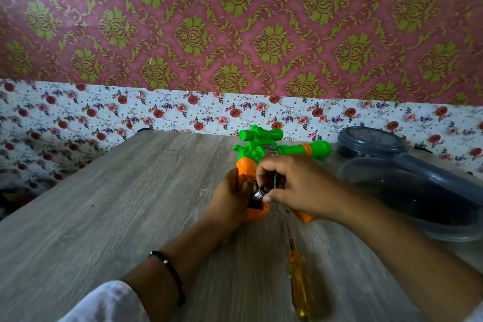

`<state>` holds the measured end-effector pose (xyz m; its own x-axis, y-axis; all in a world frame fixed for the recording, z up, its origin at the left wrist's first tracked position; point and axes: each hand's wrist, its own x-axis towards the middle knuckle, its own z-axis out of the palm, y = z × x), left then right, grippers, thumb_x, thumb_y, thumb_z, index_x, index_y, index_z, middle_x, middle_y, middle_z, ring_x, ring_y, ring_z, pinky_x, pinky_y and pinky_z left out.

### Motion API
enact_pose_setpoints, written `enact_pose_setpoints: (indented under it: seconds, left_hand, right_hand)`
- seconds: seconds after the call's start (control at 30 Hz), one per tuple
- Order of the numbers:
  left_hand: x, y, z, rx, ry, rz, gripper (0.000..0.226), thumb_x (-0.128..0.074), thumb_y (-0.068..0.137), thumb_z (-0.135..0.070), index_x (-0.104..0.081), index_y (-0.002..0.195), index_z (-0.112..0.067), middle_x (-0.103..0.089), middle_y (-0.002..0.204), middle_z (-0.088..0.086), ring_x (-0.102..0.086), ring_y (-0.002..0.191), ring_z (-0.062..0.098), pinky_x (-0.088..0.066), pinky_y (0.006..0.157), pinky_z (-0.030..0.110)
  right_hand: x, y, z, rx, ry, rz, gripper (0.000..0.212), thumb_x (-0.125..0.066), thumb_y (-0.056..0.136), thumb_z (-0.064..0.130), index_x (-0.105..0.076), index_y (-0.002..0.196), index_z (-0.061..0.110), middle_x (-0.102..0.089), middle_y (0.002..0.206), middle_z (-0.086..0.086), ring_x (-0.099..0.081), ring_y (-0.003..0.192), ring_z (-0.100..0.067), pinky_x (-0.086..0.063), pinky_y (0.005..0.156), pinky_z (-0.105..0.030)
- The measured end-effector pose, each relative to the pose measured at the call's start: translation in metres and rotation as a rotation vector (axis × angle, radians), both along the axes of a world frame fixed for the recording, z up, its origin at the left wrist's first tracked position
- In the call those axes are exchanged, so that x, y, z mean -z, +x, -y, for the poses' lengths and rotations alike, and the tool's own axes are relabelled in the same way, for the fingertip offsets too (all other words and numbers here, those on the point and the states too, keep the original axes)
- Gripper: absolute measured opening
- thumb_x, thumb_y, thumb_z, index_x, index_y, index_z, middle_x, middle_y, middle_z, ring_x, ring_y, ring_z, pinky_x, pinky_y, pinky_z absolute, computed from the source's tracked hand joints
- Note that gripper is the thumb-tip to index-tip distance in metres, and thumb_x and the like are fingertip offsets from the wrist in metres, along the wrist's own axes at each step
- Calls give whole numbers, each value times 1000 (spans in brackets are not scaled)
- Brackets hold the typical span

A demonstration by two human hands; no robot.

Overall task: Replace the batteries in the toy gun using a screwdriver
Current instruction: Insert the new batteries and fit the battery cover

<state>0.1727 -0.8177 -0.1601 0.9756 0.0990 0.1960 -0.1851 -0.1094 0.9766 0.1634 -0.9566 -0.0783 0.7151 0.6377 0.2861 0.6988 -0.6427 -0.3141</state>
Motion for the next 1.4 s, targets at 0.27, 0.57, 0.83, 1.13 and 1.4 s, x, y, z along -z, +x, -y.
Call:
enact_pose_setpoints:
  seconds: [0.27, 0.57, 0.83, 1.13, 1.4]
  left_hand:
    - [4, 3, -3, -13, -12, -7, 17, -44, 98, -10, -57, 105, -2, -65, 102, 27, -64, 94, 38, -50, 82, 57]
    - [4, 3, -4, 6, -37, -11, 19, -40, 99, -7, -57, 106, -2, -67, 94, 15, -63, 83, 22, -51, 73, 36]
    - [1, 0, -4, 59, -79, -45, 17, -40, 100, -10, -53, 101, 0, -54, 78, 13, -51, 65, 18, -42, 51, 24]
    - [4, 3, -3, 40, -84, -36, 20, -42, 99, -13, -53, 107, 3, -60, 93, 32, -57, 76, 25, -48, 67, 39]
    - [-1, 2, -3, 38, -286, -167, 49, -26, 101, -37, -62, 107, -5, -65, 98, 25, -61, 81, 27, -52, 54, 27]
  right_hand:
    - [14, 5, -1, -40, 129, 70, 25, -78, 68, 11, -56, 74, 20, -60, 77, 8, -54, 73, -6, -44, 65, -28]
    - [16, 3, -2, -61, 108, 140, 26, -78, 68, 15, -53, 72, 19, -59, 76, 6, -50, 70, -7, -45, 63, -35]
    - [21, 4, -4, -104, 25, 29, 22, -78, 65, 9, -57, 70, 17, -55, 75, 13, -52, 74, -5, -43, 67, -27]
    - [24, 7, -6, -96, 83, 12, 10, -74, 72, 11, -66, 71, 17, -64, 78, 5, -57, 75, -6, -47, 71, -29]
    - [37, 9, -10, 7, 102, 88, 19, -64, 72, 12, -51, 69, 26, -54, 69, 5, -53, 68, -16, -47, 64, -38]
